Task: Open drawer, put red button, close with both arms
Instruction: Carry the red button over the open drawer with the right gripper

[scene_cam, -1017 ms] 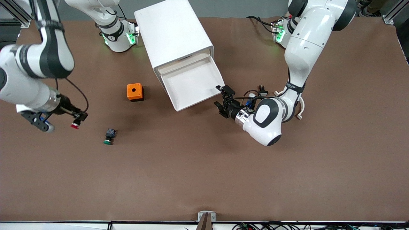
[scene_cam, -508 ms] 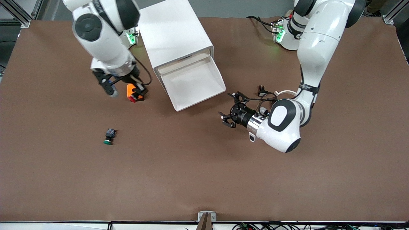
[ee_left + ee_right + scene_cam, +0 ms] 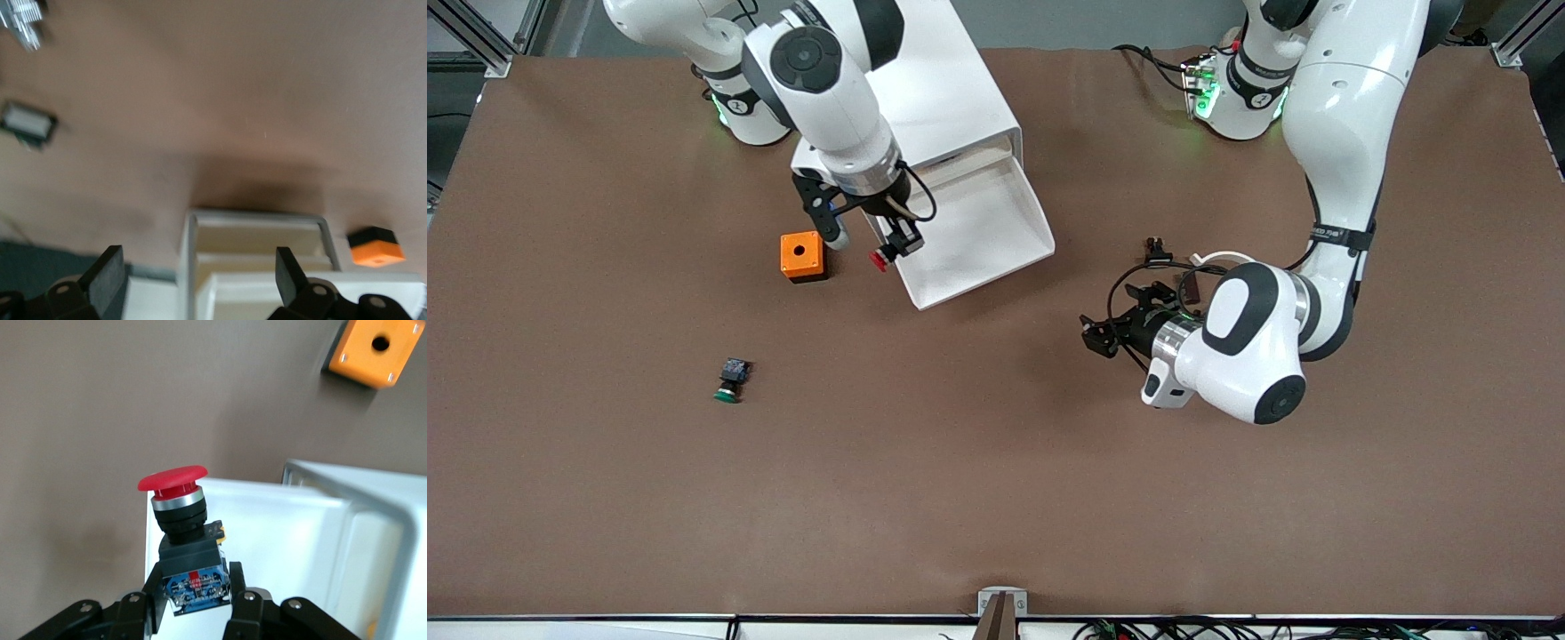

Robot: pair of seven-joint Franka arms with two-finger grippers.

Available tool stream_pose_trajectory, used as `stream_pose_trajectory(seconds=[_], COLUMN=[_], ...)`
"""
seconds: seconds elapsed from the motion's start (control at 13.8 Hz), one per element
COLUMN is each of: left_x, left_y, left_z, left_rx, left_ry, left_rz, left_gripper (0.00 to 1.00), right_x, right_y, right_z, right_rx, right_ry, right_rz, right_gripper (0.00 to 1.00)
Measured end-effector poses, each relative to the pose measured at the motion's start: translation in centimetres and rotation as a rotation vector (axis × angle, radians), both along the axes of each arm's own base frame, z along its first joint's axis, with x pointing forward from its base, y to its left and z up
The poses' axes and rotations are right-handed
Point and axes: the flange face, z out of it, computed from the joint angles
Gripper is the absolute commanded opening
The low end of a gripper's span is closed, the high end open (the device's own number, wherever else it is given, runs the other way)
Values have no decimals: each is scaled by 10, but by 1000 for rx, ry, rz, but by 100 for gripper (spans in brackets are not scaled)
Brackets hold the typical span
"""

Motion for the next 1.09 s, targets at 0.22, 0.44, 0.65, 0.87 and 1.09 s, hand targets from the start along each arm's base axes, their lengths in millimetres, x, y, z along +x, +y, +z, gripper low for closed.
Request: stream_pose_trajectory(seconds=[0.22,0.44,0.65,0.87,1.09], left_x=[13,22,31,39,40], left_y=[10,4,-10,-13,-12], left_z=[3,13,26,42,55], left_rx=[58,120,158,175,174], left_ry=[-177,-314,-464,-563,-584], left_rz=[-118,-172,-197,-201,-199], left_gripper=[100,100,100,100,100], right_x=[9,6,-9,-25,-34], right_y=[27,49,69,87,101], right_z=[-21,-45,-57,-69,-76], right_rx=[31,30,15,-2,-9], right_ry=[24,32,51,69,76], right_rz=[-53,-77,-87,-108,-123], right_gripper=[0,0,0,0,0])
